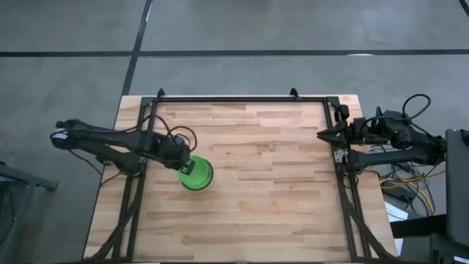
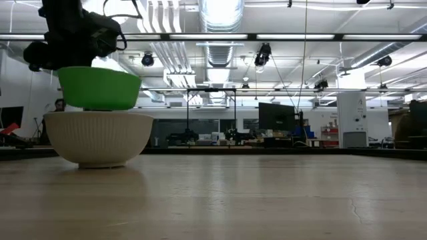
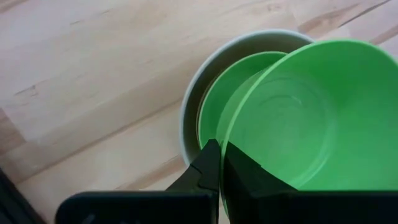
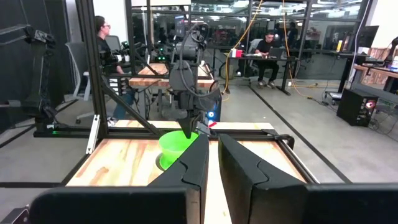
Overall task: Nest bowls inside each other
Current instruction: Stack the green bowl on top of the green bowl
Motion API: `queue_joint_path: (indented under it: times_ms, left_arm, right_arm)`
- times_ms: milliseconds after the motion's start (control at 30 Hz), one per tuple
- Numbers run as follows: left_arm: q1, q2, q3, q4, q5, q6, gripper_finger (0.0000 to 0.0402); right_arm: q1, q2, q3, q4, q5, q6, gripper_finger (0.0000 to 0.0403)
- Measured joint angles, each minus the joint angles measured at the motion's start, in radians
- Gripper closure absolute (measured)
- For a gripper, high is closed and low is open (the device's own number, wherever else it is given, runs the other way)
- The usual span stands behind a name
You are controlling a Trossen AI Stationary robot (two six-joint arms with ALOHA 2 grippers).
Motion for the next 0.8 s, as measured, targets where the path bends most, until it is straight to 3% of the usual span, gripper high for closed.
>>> queue_joint_path:
  times_ms: [800]
  left_arm:
    - [0.031, 0.0, -0.142, 0.178, 0.018, 0.023, 0.0396]
  right_arm:
    - [0.0, 0.0, 0.0, 0.0, 0.0, 0.0, 0.0369]
